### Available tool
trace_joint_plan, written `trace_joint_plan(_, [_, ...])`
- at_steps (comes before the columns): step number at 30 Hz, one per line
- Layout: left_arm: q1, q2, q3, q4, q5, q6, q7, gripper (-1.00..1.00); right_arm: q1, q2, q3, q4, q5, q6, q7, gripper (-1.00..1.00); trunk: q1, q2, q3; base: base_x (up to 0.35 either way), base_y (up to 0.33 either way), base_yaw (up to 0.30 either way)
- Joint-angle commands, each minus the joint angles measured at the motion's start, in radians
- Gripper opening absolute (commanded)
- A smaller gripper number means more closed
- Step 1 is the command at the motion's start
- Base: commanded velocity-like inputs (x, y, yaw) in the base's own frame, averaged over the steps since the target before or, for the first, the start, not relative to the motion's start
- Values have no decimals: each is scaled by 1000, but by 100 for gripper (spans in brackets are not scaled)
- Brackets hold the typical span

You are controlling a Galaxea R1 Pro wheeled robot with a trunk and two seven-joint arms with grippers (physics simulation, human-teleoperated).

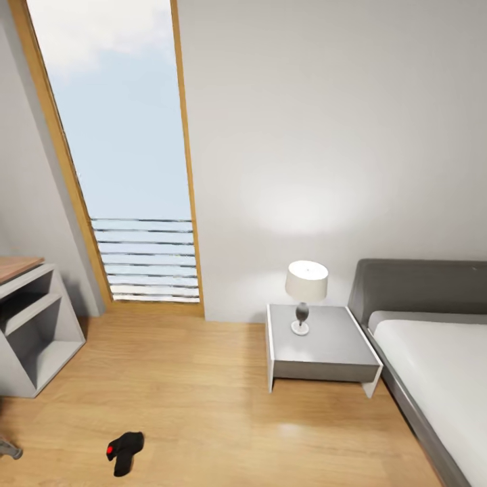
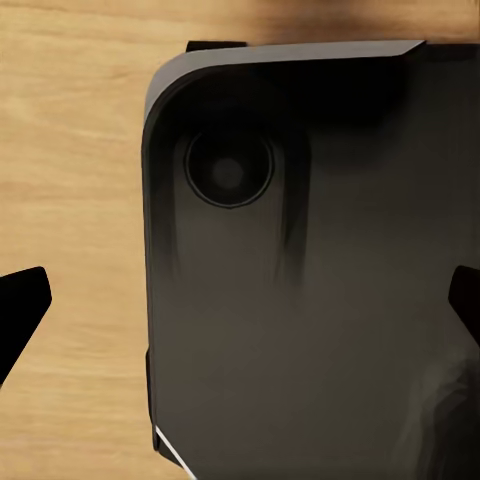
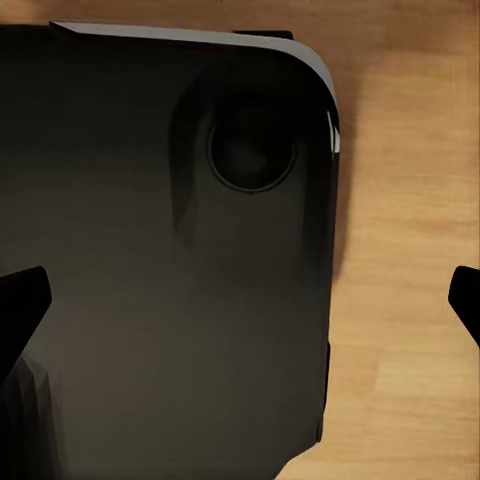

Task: Attach the digital camera to the camera tripod in the bedroom.

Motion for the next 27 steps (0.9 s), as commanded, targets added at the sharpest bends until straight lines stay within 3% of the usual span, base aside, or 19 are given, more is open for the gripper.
trace_joint_plan(1, [0,0,0,-2,1,-1,1,100,0,0,1,0,0,-3,-1,100,0,0,-1,120,0,4])
trace_joint_plan(27, [0,0,0,0,2,-1,-1,100,0,0,1,0,0,-3,-1,100,0,0,-1,177,0,1])
